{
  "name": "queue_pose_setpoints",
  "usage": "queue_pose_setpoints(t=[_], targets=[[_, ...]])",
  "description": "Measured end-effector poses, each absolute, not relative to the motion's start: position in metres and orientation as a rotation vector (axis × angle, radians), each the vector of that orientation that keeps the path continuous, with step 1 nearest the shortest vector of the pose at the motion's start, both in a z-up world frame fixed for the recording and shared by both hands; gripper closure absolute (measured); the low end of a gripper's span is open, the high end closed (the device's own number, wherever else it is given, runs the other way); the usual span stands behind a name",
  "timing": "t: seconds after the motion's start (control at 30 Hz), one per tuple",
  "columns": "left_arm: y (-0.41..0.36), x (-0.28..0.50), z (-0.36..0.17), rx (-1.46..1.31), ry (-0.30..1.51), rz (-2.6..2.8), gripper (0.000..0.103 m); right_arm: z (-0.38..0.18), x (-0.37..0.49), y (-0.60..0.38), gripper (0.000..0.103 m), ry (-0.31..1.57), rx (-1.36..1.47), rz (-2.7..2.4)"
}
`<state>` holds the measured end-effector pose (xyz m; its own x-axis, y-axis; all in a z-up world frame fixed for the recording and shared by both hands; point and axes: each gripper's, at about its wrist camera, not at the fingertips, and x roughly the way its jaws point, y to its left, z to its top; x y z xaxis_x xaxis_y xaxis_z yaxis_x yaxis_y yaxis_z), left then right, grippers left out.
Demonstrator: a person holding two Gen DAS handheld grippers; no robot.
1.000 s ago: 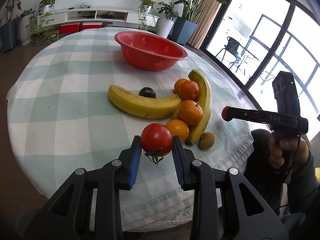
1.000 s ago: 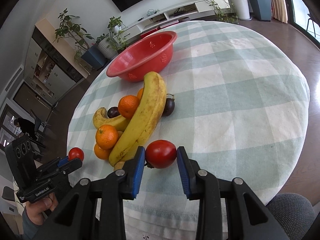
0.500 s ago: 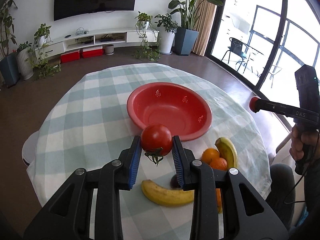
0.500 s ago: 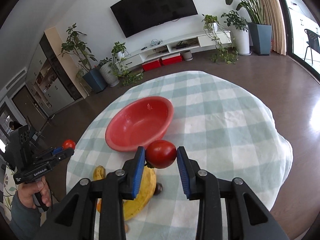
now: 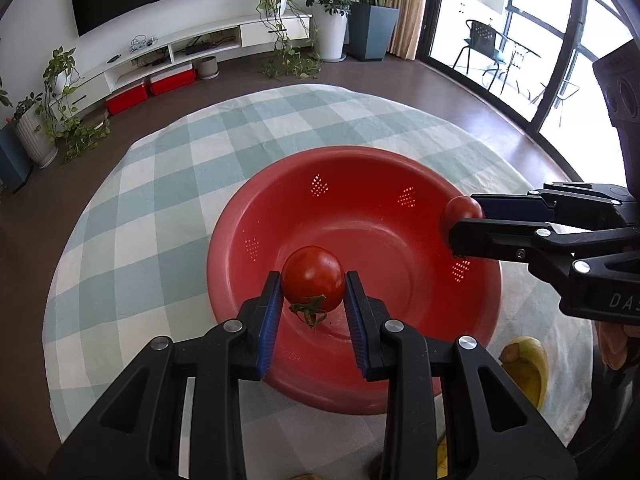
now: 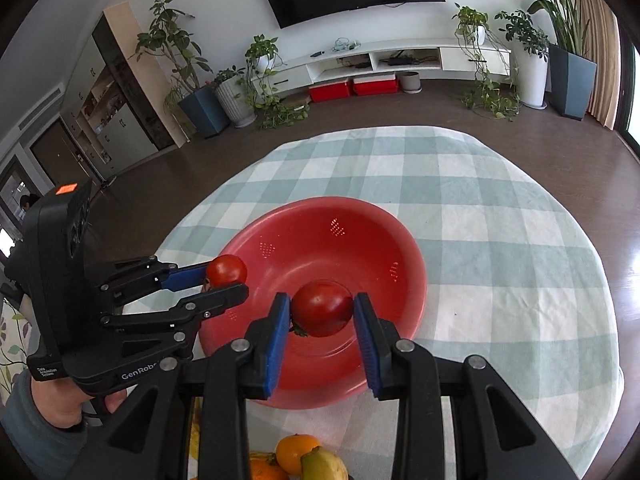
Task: Organize fruits
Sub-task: 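Lower both tomatoes into the red bowl and open both tools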
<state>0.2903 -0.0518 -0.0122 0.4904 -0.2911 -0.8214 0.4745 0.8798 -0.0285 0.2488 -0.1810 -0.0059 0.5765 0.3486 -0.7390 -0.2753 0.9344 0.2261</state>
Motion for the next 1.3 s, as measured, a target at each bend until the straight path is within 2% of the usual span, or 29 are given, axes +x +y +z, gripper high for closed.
queue_pose_setpoints(t=[0.5,1.1,1.3], targets=[[-0.076,0.303,-0.046,0.312,0.986,-0.470,0.074,-0.044,0.273,-0.159,0.068,0.966,-0.081,0.301],[-0.077,0.301,-0.046,0.335,0.972,-0.455,0.072,-0.044,0.273,-0.154,0.067,0.958,-0.143,0.273],[-0.076,0.299,-0.043,0.327,0.964,-0.450,0.071,-0.043,0.273,-0.156,0.063,0.955,-0.139,0.269]])
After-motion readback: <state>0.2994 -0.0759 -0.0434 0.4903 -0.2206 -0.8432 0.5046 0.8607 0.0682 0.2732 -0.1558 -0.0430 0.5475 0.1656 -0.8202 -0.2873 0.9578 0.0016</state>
